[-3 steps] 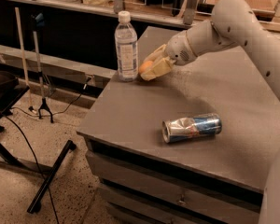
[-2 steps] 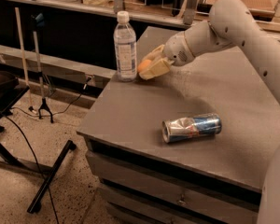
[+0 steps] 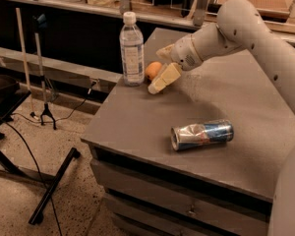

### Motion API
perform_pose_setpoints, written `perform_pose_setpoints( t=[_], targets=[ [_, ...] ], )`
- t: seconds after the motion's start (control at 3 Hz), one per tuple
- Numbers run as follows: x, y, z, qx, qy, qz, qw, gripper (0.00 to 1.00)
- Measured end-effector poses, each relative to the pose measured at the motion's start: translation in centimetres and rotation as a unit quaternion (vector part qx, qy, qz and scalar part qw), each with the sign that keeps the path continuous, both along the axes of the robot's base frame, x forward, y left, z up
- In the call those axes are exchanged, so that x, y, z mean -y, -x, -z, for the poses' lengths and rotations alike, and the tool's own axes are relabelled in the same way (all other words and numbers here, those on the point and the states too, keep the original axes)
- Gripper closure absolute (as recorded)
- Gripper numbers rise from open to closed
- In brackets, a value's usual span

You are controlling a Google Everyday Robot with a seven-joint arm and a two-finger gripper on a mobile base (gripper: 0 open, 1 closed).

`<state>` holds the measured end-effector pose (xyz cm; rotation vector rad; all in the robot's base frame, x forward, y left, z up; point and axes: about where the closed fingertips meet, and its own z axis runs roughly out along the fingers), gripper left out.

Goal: Move orange near blue plastic bottle

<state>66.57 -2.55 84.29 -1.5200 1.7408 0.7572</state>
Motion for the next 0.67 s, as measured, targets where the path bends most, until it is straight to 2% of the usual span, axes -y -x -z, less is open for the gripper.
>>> perform_pose_setpoints(
  t=[0.33,0.67],
  targets=[
    [-0.1,0.03,0.05,-0.001,0.002,-0.002,1.0,0.0],
    [0.77,0.36,-0.66,0.008,0.016,0.004,0.9998,0.0]
  ],
)
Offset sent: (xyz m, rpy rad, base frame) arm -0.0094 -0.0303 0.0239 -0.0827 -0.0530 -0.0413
